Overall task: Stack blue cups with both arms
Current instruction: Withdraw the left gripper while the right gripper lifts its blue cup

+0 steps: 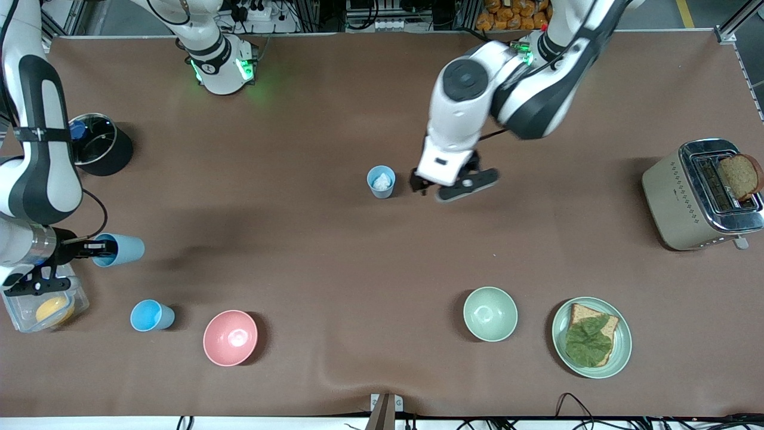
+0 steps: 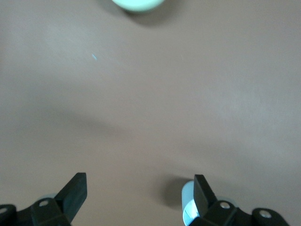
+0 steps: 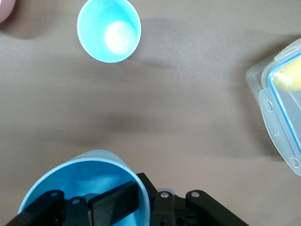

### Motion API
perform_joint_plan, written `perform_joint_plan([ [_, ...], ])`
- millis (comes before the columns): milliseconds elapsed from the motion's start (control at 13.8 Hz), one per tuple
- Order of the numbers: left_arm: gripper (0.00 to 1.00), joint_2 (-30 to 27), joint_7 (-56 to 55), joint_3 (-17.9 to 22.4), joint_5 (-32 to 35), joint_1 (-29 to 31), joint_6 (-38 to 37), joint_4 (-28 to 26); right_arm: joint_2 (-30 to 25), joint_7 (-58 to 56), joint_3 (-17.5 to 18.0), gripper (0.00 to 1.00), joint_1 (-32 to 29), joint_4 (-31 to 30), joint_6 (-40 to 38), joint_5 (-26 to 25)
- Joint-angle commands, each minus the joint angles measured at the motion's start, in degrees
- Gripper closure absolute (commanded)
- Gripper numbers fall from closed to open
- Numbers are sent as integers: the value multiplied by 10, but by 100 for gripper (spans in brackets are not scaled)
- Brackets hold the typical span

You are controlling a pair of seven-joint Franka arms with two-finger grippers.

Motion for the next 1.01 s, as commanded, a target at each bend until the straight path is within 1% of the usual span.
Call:
perform_joint_plan([
  [0,0,-35,44,-3,9,52,-20,-8,-9,-3,6,100,4,-10,-4,5],
  [144,0,-40,125,-3,4,95,-57,18,-10,-4,14,100,20,-8,-6,6],
  [217,0,-40,169,-3,4,114,-78,31,-9,-1,24,100,30,-7,-6,8],
  [289,0,-41,200,-3,3,133,-93,44,-9,13,32,100,44,-7,-6,23],
  [361,0,-41,226,-5,3,152,-114,58,-8,36,36,100,63,-8,-11,52],
  [433,0,-41,247,-6,3,165,-130,74,-8,52,36,100,90,-7,-39,80],
  [506,0,-41,264,-5,3,176,-145,88,-8,61,35,100,120,-7,-52,96],
  [578,0,-41,280,-5,3,187,-158,101,-8,78,35,100,149,-6,-51,100],
  [794,0,-41,354,-4,0,231,-190,137,-7,183,32,100,262,-4,-44,90],
  [939,0,-50,417,-4,-19,267,-204,151,-2,283,32,100,326,17,-44,86],
])
